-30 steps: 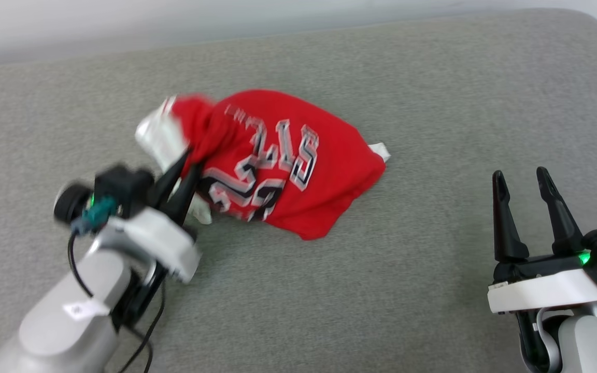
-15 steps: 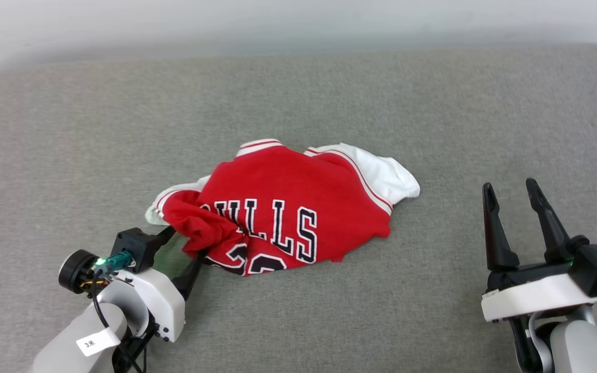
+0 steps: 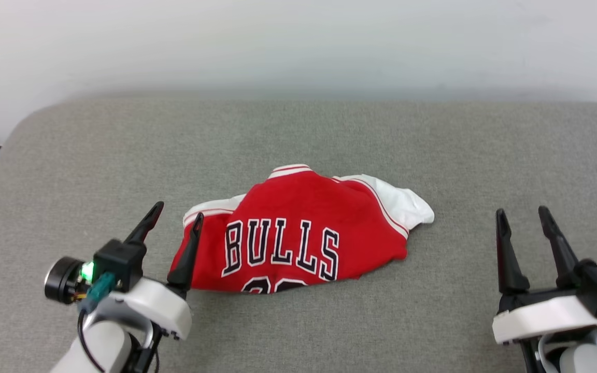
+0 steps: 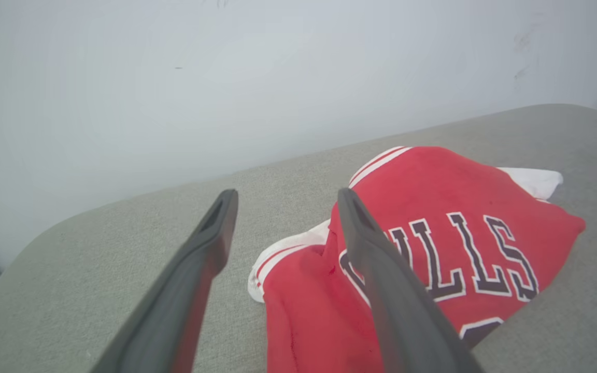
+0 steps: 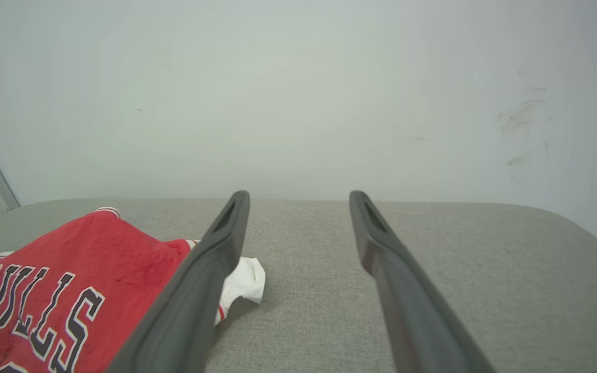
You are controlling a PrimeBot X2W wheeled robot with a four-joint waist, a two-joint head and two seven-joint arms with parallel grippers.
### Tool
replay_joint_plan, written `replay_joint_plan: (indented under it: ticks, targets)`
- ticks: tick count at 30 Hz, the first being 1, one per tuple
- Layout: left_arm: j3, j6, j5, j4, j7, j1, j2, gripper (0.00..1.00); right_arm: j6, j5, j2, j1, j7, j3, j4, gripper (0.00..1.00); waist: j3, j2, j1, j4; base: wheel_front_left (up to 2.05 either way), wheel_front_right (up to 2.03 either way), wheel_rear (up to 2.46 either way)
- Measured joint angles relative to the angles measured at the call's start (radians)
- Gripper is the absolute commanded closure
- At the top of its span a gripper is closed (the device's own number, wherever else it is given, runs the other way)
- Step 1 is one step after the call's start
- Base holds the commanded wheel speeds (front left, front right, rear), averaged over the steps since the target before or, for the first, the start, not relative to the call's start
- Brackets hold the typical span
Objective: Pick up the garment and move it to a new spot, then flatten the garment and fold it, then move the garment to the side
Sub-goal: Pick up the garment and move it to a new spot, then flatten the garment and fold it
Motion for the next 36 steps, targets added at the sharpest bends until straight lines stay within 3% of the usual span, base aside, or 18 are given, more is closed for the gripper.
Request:
replay_joint_plan:
  ticks: [5, 13, 19, 24, 27, 31, 36]
  targets:
    - [0.136, 0.033, 0.087, -0.152, 0.0, 0.136, -0.063, 0.0, 0.0, -0.011, 0.0, 0.032, 0.0, 0.001, -0.006, 0.0, -0.033, 0.0, 0.0, 0.011, 0.0, 0.0, 0.0]
    - [0.267, 0.031, 0.235, -0.283, 0.0, 0.328, -0.204, 0.0, 0.0, -0.014, 0.0, 0.06, 0.0, 0.011, -0.006, 0.0, -0.058, 0.0, 0.0, 0.01, 0.0, 0.0, 0.0]
    - [0.343, -0.038, 0.293, -0.289, 0.0, 0.374, -0.27, 0.0, 0.0, -0.031, 0.0, 0.071, 0.0, 0.016, -0.004, 0.0, -0.059, 0.0, -0.0001, 0.017, 0.0, 0.0, 0.0]
    - [0.369, -0.087, 0.339, -0.285, 0.0, 0.358, -0.283, 0.0, 0.0, -0.029, 0.0, 0.022, 0.019, 0.054, 0.081, 0.0, -0.038, 0.0, -0.0001, 0.035, 0.0, 0.0, 0.0]
    - [0.389, -0.105, 0.351, -0.282, 0.0, 0.345, -0.297, 0.0, 0.0, -0.041, -0.016, -0.068, 0.128, 0.102, 0.127, 0.0, -0.011, 0.0, 0.0, 0.048, 0.0, 0.0, 0.0]
    - [0.412, -0.135, 0.348, -0.262, 0.0, 0.337, -0.327, 0.0, 0.0, -0.006, -0.088, -0.199, 0.333, 0.15, 0.16, 0.0, 0.027, 0.0, 0.0001, 0.073, 0.0, 0.0, 0.0]
    - [0.432, -0.161, 0.368, -0.251, 0.0, 0.314, -0.353, 0.0, 0.0, 0.062, -0.146, -0.34, 0.711, 0.186, 0.227, 0.0, 0.074, 0.0, 0.0001, 0.112, 0.0, 0.0, 0.0]
